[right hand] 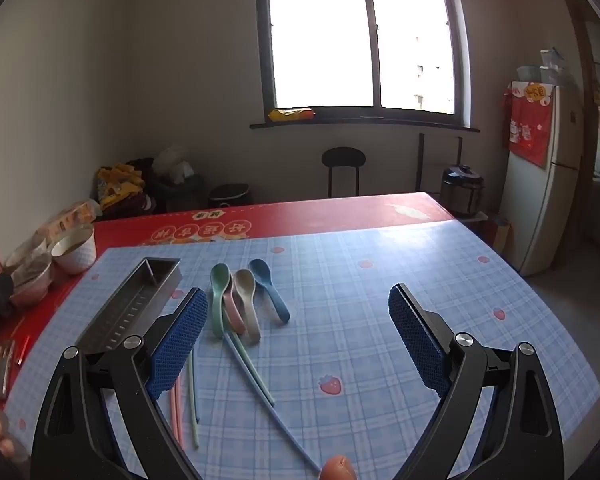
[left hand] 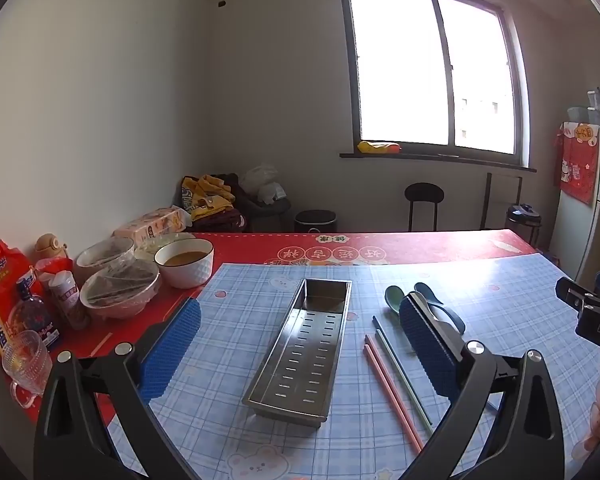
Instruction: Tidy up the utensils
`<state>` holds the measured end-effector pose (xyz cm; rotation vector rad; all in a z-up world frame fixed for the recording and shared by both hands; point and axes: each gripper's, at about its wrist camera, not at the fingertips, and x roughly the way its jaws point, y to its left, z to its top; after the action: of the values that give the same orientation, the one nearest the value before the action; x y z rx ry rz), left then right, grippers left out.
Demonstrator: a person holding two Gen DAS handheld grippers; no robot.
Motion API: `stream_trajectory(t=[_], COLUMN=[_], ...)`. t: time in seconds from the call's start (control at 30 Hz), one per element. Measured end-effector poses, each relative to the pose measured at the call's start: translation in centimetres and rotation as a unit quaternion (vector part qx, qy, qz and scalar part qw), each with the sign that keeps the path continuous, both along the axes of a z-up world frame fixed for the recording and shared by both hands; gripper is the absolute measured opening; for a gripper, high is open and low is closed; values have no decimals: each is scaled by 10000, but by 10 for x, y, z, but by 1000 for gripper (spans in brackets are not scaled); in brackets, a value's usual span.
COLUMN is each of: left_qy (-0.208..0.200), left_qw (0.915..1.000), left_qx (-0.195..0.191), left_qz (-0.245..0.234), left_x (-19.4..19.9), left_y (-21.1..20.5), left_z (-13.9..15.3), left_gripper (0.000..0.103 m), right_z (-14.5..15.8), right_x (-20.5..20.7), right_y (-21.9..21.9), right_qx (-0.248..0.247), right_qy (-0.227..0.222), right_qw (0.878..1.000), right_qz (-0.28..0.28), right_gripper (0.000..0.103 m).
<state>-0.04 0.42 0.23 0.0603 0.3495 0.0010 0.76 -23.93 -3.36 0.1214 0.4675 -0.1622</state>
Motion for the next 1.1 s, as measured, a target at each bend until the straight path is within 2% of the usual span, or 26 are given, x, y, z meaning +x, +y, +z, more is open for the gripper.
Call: stream_trajectory(t=[1.1], left_qy=[-24], left_qw=[10000], left_qx=[-8], left_qz=[-86], left_x=[-2], left_y=[4], left_z=[3], left_gripper=[97], right_z=[12], right_x=[-5], right_y=[1], right_qx=[-63], right_qy=[-56], right_qw=[10000], right_qz=[10], right_gripper=[89])
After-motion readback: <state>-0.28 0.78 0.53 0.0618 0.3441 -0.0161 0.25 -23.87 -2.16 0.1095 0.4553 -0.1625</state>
